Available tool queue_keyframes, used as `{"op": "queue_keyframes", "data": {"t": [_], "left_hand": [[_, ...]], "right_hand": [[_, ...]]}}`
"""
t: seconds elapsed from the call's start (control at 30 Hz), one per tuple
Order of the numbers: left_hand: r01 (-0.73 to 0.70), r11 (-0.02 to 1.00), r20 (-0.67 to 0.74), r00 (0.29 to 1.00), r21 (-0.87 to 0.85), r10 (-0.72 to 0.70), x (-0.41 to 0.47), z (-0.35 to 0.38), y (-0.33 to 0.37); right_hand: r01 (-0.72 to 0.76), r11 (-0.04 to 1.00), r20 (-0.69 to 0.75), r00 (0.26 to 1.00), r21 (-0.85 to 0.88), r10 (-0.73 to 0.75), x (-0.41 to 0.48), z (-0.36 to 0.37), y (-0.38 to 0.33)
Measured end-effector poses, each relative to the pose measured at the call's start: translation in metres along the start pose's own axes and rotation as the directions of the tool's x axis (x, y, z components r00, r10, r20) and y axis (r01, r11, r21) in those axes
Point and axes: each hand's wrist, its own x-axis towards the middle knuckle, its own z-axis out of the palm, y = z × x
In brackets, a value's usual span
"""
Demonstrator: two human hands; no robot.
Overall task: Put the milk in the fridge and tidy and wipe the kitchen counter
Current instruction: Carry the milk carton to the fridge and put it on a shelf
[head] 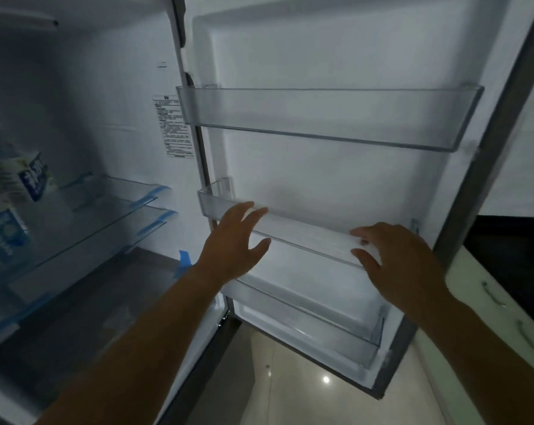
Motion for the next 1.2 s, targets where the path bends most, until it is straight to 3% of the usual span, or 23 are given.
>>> {"op": "queue_keyframes", "data": {"t": [0.17, 0.47, 0.63, 0.8, 0.87, 0.93, 1.03, 1.1, 1.2], "left_hand": [[-0.004, 0.983, -0.011, 1.0, -0.184, 0.002, -0.033, -0.004, 0.032], [0.014, 0.979, -0.061, 0.998, -0.203, -0.027, -0.083, -0.019, 0.076], [0.071, 0.977, -0.11, 0.989, -0.202, -0.095, -0.111, -0.032, 0.109], [0.138, 0.975, -0.107, 0.981, -0.176, -0.159, -0.136, -0.035, 0.141], [0.206, 0.971, -0.121, 0.968, -0.123, -0.221, -0.143, -0.035, 0.147], [0.259, 0.962, -0.137, 0.953, -0.09, -0.269, -0.149, -0.033, 0.15], [0.362, 0.93, -0.155, 0.917, -0.061, -0.367, -0.159, -0.033, 0.153], [0.437, 0.9, -0.17, 0.885, -0.016, -0.433, -0.165, -0.037, 0.153], [0.51, 0.859, -0.191, 0.848, 0.042, -0.494, -0.179, -0.048, 0.154]], "right_hand": [[-0.02, 1.0, -0.003, 1.0, 0.01, 0.02, -0.024, -0.018, -0.022], [0.102, 0.952, 0.062, 0.99, 0.289, -0.125, -0.059, -0.03, -0.043], [0.286, 0.929, -0.033, 0.958, 0.235, -0.286, -0.081, -0.032, -0.045], [0.319, 0.845, -0.08, 0.945, 0.43, -0.317, -0.109, -0.047, -0.019], [0.378, 0.804, -0.183, 0.926, 0.459, -0.331, -0.114, -0.052, -0.006], [0.413, 0.788, -0.319, 0.903, 0.456, -0.289, -0.114, -0.055, 0.004], [0.345, 0.817, -0.418, 0.897, 0.463, -0.142, -0.11, -0.054, 0.01], [0.278, 0.802, -0.383, 0.921, 0.53, -0.066, -0.108, -0.048, 0.009], [0.234, 0.724, -0.25, 0.964, 0.649, -0.087, -0.108, -0.037, -0.003]]}}
